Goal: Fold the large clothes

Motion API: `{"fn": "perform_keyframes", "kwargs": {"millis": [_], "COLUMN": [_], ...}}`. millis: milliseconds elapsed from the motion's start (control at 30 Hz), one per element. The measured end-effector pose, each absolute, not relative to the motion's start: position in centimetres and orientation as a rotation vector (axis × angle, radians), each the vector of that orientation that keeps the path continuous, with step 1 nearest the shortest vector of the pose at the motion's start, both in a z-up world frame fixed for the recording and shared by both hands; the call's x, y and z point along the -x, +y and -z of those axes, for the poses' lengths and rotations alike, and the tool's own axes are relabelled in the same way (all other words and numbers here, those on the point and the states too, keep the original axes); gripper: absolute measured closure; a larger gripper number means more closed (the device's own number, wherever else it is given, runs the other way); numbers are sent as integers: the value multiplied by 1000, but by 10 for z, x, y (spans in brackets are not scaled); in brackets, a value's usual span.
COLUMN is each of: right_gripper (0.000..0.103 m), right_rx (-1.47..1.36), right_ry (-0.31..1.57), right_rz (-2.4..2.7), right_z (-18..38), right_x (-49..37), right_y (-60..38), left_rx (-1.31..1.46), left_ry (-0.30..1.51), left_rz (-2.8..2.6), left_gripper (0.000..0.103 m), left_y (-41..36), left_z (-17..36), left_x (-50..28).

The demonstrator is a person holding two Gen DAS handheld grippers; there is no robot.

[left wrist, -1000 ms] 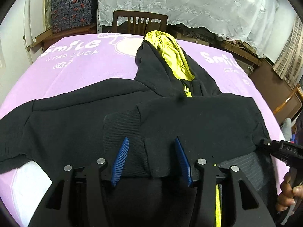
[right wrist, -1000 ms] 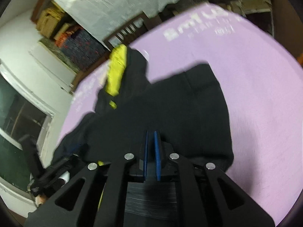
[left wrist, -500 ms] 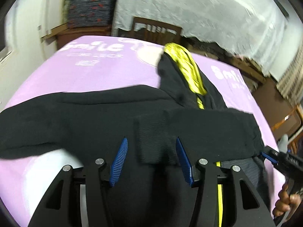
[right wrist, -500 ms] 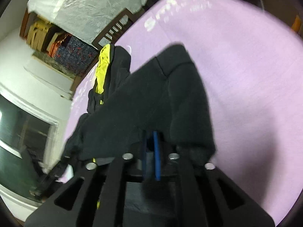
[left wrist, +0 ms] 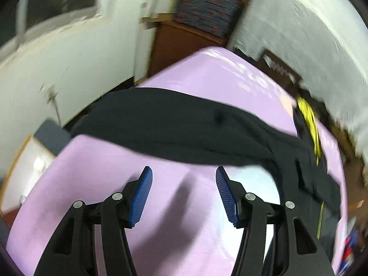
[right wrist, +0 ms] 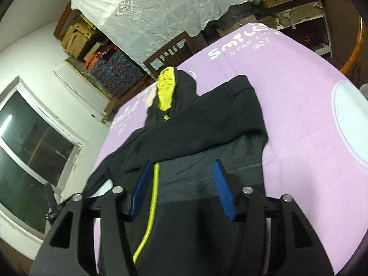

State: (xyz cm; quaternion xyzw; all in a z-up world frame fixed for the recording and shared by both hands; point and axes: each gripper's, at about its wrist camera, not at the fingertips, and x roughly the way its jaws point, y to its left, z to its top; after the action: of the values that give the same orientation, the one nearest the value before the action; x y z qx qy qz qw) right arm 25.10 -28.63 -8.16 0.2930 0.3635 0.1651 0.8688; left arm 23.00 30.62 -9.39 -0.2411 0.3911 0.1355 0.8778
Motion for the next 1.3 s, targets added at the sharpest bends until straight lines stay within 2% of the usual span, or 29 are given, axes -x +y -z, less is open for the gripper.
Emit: {"fn": "perform_keyframes", "kwargs": {"millis": [333, 433, 533, 633, 733, 800, 867, 933, 1000, 1200, 1233, 1300], "right_gripper": [42, 42, 42, 42, 42, 42, 48, 59, 63, 64, 69, 69], "right_rx": [-603, -593, -577, -559, -528, -463, -405, -366, -351, -390, -400, -417], "right_ry": [749, 759, 768, 772, 777, 773, 775, 795, 825, 924, 950, 938], "right_rz": [-400, -396, -390, -380, -369, -338, -315, -303, -302, -301, -296, -316], "right_z": [67, 65, 63, 62, 61, 60, 63, 70, 81, 124, 134, 137], "right_x": [-231, -237, -244, -253, -266, -281, -296, -314, -333, -361, -364, -364], "right_y": [-257, -251, -245, -242, -237, -230, -223, -215, -208, -204, -207, -211], "left_rx": [788, 813, 867, 930, 902, 880, 889, 885, 877, 883, 878, 868], "left_ry": [752, 725, 701, 664, 633, 627, 614, 599, 587, 571, 568, 572], "left_rz": [-342, -370, -393, -398, -421, -421, -416, -413, -419, -401, -409, -416], "left_gripper": [45, 40, 40, 43, 55, 57, 58, 60, 61, 61, 61, 61], "left_y": [354, 356, 361, 367, 366, 365, 366, 370, 373, 377, 377, 376], "left_z": [112, 110, 111, 113, 111, 111, 110, 109, 108, 106, 106, 106], "left_x": [-244, -248, -254, -254, -252, -252, -252, -251, -250, -251, -252, -254]}}
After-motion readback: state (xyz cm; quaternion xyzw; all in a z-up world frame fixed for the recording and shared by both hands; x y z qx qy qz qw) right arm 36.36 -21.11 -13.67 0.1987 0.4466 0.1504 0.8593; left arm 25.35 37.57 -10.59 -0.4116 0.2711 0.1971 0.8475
